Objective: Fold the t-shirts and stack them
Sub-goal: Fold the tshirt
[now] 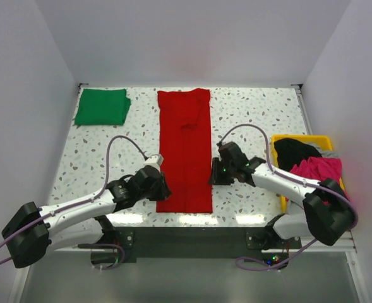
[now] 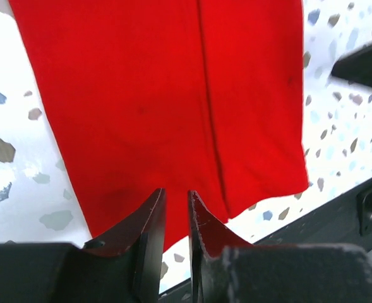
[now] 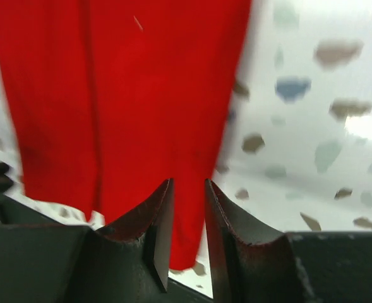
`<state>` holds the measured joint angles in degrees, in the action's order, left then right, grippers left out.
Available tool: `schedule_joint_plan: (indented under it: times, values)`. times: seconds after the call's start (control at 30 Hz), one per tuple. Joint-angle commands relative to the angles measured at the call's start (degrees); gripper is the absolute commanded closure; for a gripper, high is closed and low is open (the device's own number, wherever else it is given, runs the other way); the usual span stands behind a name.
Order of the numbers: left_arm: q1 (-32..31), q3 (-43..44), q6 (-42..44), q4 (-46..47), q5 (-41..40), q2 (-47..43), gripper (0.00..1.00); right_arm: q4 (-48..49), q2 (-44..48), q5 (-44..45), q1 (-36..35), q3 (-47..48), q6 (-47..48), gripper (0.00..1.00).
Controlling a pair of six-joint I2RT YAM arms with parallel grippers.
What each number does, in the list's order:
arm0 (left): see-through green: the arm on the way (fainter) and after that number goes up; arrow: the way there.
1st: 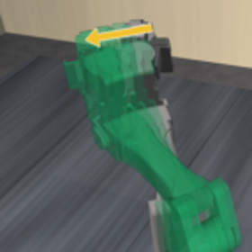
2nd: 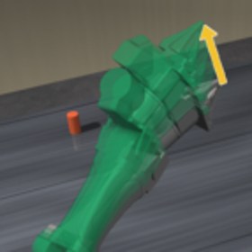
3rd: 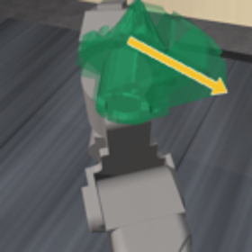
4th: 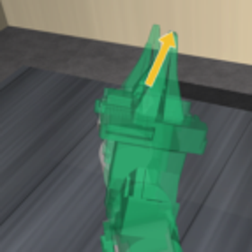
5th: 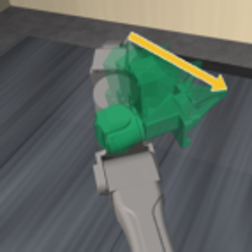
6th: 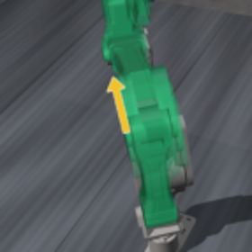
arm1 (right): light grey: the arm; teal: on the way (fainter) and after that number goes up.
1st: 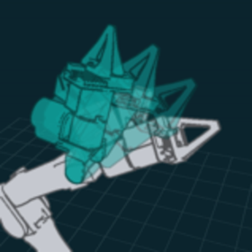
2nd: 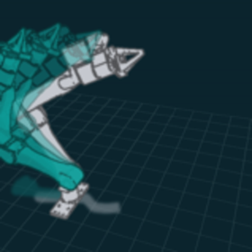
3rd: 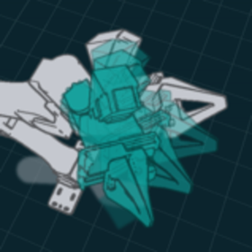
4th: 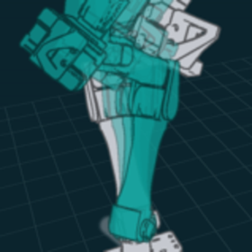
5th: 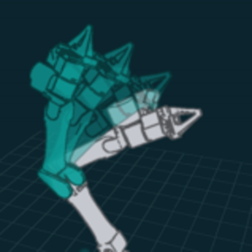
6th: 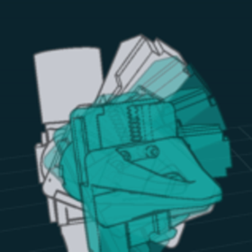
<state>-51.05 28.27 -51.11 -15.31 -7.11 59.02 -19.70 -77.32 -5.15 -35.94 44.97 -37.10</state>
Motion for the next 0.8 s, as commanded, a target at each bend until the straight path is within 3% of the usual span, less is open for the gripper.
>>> schedule_joint_plan:
  times: [0.0, 0.37, 0.77]
  values:
    - [0.2, -2.5, 2.7, 4.9, 4.2, 0.2, 0.76, 6.3, 3.7, -1.4, -2.7, -6.6, -5.3, 0.71]
    - [0.2, -9.2, -0.8, 5.6, 5.4, -2.5, 0.81, 1.3, 17.1, -1.5, -4.7, -13.6, -7.0, 0.73]
    - [0.2, -14.2, -3.8, 5.6, 5.9, -3.7, 0.85, 9.0, 14.1, -5.4, -9.7, -18.0, -11.1, 0.73]
